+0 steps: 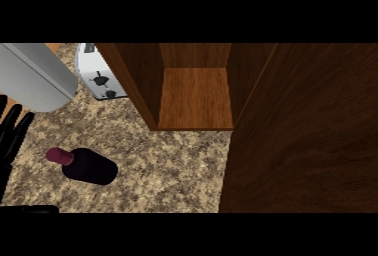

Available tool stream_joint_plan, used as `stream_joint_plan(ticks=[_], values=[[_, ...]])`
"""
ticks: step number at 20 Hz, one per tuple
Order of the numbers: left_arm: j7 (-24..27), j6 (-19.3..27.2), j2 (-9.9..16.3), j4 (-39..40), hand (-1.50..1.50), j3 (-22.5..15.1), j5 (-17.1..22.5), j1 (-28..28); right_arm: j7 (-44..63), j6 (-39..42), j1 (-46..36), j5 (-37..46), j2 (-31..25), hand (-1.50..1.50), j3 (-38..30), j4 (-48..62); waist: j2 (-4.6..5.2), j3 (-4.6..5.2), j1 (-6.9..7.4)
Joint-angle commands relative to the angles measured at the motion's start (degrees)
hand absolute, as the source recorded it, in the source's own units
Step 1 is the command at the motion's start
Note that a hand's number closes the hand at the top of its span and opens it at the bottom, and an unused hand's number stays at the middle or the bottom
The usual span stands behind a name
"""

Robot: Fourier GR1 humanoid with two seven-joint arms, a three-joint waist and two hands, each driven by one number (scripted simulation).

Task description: Pick up the wine, place it into the cabinet and close the cabinet

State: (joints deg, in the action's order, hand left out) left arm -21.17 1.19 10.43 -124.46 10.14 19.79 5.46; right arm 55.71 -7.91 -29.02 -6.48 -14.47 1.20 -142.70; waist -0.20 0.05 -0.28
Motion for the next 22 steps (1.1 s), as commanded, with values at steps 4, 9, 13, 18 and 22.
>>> stream_joint_plan(ticks=[4,9,13,18,22], values=[[6.91,-3.29,-1.51,8.91,-1.5,-0.86,-4.05,1.15,3.82,0.57,-0.86,-8.33,-1.26,-1.5,-5.7,-6.09,0.12,-0.05,-0.14],[11.8,-5.87,-3.41,10.27,-1.5,-0.61,-4.28,8.17,7.27,-2.08,-5.35,-4.34,-1.17,-1.5,-3.3,-6.21,-0.08,0.01,0.36],[15.63,-6.5,-3.67,18.3,-1.5,0.12,-5.72,4.49,6.96,-1.15,-7.25,-6.77,-2.14,-1.5,-5.72,-2.83,0.06,-0.01,0.13],[25.82,-11.69,-3.66,26.81,-1.5,1.51,-6.19,7.18,4.17,-1.69,-1.64,-2.82,1.0,-1.5,-0.94,-5.77,0.1,0.0,0.09],[24.39,-9.2,-4.79,27.52,-1.5,0.46,-8.26,4.89,6.2,-0.39,-3.96,-6.38,-1.56,-1.5,-4.75,-5.18,0.08,-0.03,0.07]])
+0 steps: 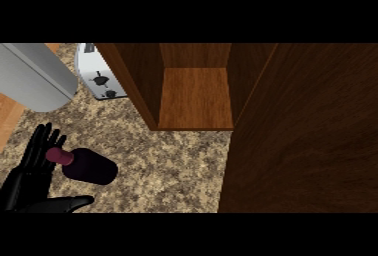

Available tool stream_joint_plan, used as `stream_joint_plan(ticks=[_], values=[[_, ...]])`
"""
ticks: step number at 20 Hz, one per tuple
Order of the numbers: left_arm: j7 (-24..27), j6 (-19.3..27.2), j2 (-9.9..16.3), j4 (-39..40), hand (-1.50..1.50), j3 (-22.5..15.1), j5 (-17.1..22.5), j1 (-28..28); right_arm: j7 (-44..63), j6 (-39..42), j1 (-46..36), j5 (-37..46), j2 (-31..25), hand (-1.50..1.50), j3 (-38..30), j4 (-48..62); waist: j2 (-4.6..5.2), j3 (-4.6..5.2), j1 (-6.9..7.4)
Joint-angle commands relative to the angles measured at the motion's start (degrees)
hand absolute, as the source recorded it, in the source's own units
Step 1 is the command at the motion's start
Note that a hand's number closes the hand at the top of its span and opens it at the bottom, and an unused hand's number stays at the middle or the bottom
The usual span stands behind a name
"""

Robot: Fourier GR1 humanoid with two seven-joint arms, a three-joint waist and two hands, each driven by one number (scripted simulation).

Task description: Pick up the wine, place it into the cabinet and close the cabinet

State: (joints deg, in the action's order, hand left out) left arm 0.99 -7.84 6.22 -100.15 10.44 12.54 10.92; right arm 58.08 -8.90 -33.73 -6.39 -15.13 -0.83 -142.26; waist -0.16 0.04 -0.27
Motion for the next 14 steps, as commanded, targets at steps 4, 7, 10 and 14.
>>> stream_joint_plan(ticks=[4,7,10,14], values=[[5.95,-3.56,0.41,8.44,-1.5,1.49,-0.34,0.56,0.33,0.17,0.01,-4.45,0.8,-1.5,-0.58,-2.02,0.09,-0.02,0.28],[8.45,-3.75,-1.1,10.7,-1.5,0.65,-1.34,1.41,4.43,-0.68,-0.53,-2.74,-0.06,-1.5,1.15,-5.51,0.0,-0.01,0.16],[14.56,-2.72,-1.15,22.71,-1.5,2.37,-3.46,-4.27,2.26,-0.48,0.06,-3.77,0.4,-1.5,0.09,-4.71,0.12,0.01,-0.21],[11.84,-6.02,2.05,21.45,-1.5,3.86,-0.83,-3.5,7.21,-2.65,-4.68,-3.5,-0.25,-1.5,0.77,-4.93,-0.04,0.01,0.06]])
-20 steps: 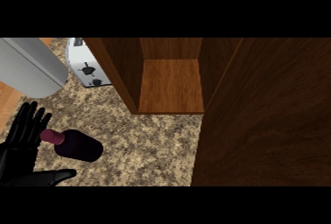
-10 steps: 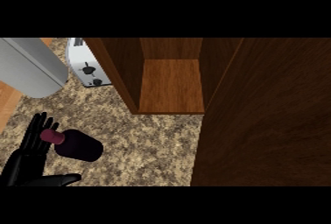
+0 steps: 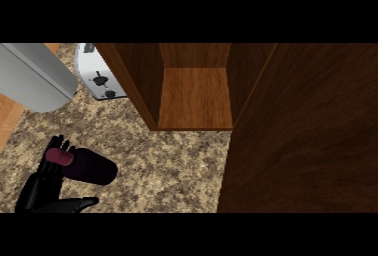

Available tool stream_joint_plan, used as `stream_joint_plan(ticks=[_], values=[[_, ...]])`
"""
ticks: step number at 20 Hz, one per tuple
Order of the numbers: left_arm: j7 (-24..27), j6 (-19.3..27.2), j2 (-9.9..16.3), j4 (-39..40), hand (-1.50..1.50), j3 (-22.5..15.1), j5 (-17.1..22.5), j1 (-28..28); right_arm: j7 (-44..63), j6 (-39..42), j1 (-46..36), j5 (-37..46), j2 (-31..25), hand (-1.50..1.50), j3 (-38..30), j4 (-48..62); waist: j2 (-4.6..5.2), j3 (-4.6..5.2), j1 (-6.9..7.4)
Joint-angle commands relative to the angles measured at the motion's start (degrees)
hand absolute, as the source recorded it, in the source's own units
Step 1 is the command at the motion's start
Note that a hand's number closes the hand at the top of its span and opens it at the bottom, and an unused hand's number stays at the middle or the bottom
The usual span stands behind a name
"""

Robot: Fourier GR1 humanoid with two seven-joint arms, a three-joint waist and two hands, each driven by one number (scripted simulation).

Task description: Pick up the wine, place it into the cabinet and close the cabinet

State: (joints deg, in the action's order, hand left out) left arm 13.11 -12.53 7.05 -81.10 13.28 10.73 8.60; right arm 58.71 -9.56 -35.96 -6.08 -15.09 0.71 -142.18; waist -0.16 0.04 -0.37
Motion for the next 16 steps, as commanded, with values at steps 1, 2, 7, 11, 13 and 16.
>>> stream_joint_plan(ticks=[1,2,7,11,13,16], values=[[6.4,-1.28,1.04,12.43,-1.5,1.55,-1.55,-4.53,0.19,0.88,4.49,-3.28,0.79,-1.5,-0.47,-5.64,0.16,0.0,-0.13],[6.62,-1.52,1.09,12.83,-1.5,1.6,-1.41,-4.36,4.08,-0.48,0.08,-3.64,-0.41,-1.5,-1.26,-4.33,0.07,0.02,-0.01],[8.08,-4.9,2.62,19.9,-1.5,3.21,1.1,-8.82,3.05,-0.38,3.61,-3.65,0.63,-1.5,0.02,-7.94,0.07,0.01,-0.27],[9.28,-5.51,2.85,23.37,-1.5,4.42,2.29,-9.97,2.46,-0.12,0.78,-3.52,-0.19,-1.5,-1.09,-4.05,0.08,-0.01,0.13],[15.15,-6.16,1.49,30.49,-1.5,3.25,-0.32,-11.45,4.86,-0.7,-0.62,-5.22,-0.77,-1.5,-2.27,-5.62,0.09,0.05,-0.39],[15.72,-7.32,1.2,28.25,-1.5,2.23,-0.47,-8.88,10.6,-3.2,-0.45,-1.76,-0.82,-1.5,1.45,-10.93,-0.17,0.03,-0.36]])
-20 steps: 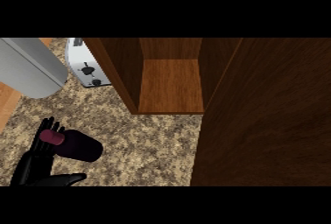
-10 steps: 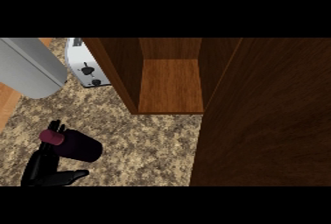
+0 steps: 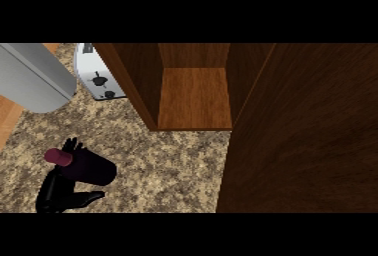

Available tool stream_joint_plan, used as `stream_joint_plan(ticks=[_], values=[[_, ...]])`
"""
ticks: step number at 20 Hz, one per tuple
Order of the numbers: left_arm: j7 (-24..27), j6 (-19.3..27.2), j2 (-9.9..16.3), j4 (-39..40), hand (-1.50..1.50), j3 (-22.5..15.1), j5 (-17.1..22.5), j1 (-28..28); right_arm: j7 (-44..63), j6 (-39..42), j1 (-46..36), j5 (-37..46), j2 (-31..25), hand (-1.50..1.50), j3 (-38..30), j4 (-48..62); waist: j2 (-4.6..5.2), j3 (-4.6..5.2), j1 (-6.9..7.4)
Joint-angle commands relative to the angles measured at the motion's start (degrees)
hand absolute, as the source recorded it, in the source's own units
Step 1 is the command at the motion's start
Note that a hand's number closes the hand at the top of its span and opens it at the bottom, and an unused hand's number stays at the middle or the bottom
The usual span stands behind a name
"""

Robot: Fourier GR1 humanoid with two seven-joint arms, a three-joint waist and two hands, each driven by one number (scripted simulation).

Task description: Pick up the wine, place it into the cabinet and close the cabinet

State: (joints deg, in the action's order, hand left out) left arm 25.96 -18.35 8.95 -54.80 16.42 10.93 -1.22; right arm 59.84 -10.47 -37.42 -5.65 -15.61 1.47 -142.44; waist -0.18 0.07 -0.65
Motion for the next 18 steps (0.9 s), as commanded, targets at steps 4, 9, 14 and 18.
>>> stream_joint_plan(ticks=[4,9,14,18], values=[[5.14,-2.97,2.13,7.31,-1.5,0.2,-0.88,-2.87,4.04,-0.65,5.11,-3.69,0.5,-1.5,-1.05,-8.19,0.09,-0.04,0.12],[10.66,-3.18,3.23,18.32,-1.5,1.61,-1.75,-9.64,1.76,0.41,2.33,-4.47,-0.14,-1.5,-1.49,-3.51,0.24,0.02,-0.02],[11.63,-6.0,0.96,17.1,1.5,-1.4,-2.6,-9.2,1.89,0.73,3.82,-8.38,-0.21,-1.5,-5.02,-4.99,0.19,-0.04,-0.11],[16.4,-2.4,4.63,15.33,1.5,-4.14,-8.75,-10.04,2.59,-1.61,2.33,-2.35,0.91,-1.5,-0.16,-5.13,0.07,0.01,-0.25]])
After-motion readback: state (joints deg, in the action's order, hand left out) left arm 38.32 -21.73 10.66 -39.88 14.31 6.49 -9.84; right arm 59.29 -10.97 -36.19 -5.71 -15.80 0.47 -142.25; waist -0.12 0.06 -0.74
